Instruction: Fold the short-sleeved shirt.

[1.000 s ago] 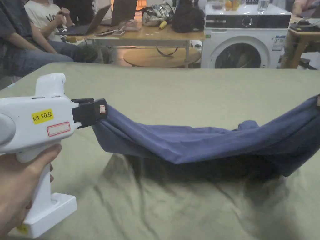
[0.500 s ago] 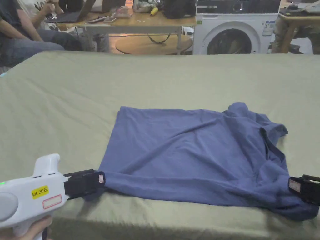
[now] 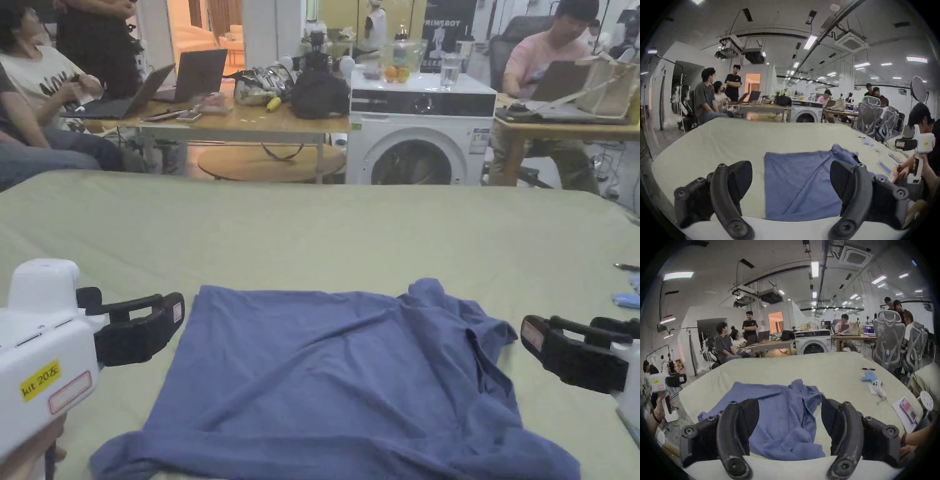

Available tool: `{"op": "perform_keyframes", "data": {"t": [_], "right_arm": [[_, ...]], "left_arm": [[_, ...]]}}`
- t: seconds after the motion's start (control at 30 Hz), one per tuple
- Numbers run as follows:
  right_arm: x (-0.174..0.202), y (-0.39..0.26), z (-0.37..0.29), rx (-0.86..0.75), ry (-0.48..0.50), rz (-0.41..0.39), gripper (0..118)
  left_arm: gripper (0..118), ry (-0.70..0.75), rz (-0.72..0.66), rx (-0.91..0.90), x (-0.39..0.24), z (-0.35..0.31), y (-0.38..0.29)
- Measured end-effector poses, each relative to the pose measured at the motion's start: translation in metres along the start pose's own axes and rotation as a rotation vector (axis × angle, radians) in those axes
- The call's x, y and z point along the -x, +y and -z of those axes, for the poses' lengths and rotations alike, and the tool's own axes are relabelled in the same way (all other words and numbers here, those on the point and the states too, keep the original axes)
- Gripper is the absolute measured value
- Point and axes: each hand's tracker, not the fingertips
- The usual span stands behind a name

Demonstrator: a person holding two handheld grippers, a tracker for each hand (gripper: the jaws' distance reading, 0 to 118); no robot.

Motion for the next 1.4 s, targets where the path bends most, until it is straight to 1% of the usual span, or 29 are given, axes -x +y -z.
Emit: {"op": "perform_keyframes", "data": {"t": [0.03,0.1,0.17,0.27,0.33,0.43,0.5,0.53,0.73,0.77,0.8,0.83,0.87,0.9,0.93,1.0,1.1,1.17,1.2,1.27,1.33,1.4], "right_arm": [[0.002,0.0,0.002,-0.003,0.006,0.005,81],[0.006,0.0,0.001,-0.017,0.047,0.046,81],[0.005,-0.002,0.002,-0.018,0.061,0.071,81],[0.007,-0.003,0.001,-0.012,0.078,0.076,81],[0.009,-0.003,0.002,-0.007,0.084,0.065,81],[0.009,-0.002,0.007,0.001,0.075,0.031,81],[0.009,-0.001,0.01,-0.013,0.037,0.002,81],[0.009,0.0,0.011,-0.026,0.016,0.001,81],[0.007,0.0,0.029,-0.05,0.003,0.024,80],[0.006,-0.002,0.031,-0.052,0.001,0.027,75],[0.006,-0.004,0.035,-0.056,0.001,0.032,63],[0.007,-0.005,0.038,-0.054,-0.004,0.034,33],[0.008,-0.008,0.042,-0.045,-0.02,0.034,11],[0.009,-0.011,0.044,-0.044,-0.024,0.032,3],[0.008,-0.013,0.044,-0.039,-0.012,0.033,0],[0.011,-0.016,0.043,-0.032,-0.011,0.035,0],[0.011,-0.017,0.047,-0.019,-0.021,0.002,0],[0.01,-0.017,0.049,-0.019,-0.018,0.003,0],[0.008,-0.016,0.049,-0.015,-0.006,0.015,0],[0.009,-0.019,0.044,-0.019,0.017,0.028,0],[0.011,-0.021,0.042,-0.017,0.022,0.023,0],[0.015,-0.024,0.036,-0.006,0.038,0.009,0]], "left_arm": [[100,-0.011,-0.01,-0.01,-0.001,0.0,0.002],[100,-0.027,-0.022,-0.019,-0.002,0.002,0.006],[100,-0.028,-0.025,-0.019,-0.003,0.002,0.005],[100,-0.021,-0.024,-0.006,-0.002,0.002,0.002],[100,-0.022,-0.036,-0.012,0.001,0.001,-0.002],[100,-0.017,-0.055,-0.025,0.004,-0.002,-0.003],[100,-0.005,-0.047,-0.03,0.006,-0.001,-0.002],[100,0.017,-0.039,-0.04,0.007,-0.001,-0.001],[100,0.057,-0.046,-0.066,0.01,0.008,0.006],[99,0.058,-0.037,-0.067,0.009,0.009,0.006],[93,0.052,-0.028,-0.065,0.007,0.01,0.007],[67,0.05,-0.022,-0.064,0.005,0.011,0.007],[38,0.04,-0.01,-0.065,0.007,0.015,0.007],[15,0.051,0.005,-0.05,0.004,0.019,0.007],[0,0.05,0.014,-0.045,0.003,0.02,0.006],[0,0.002,0.003,-0.04,0.0,0.022,0.005],[0,0.012,0.002,-0.026,-0.003,0.029,0.005],[0,-0.002,-0.047,-0.009,-0.001,0.03,0.004],[0,-0.01,-0.065,-0.005,0.001,0.03,0.004],[0,-0.005,-0.056,0.002,0.003,0.027,0.001],[0,0.013,-0.041,0.015,0.007,0.022,-0.004],[0,0.003,-0.053,0.078,0.018,0.015,-0.017]]}}
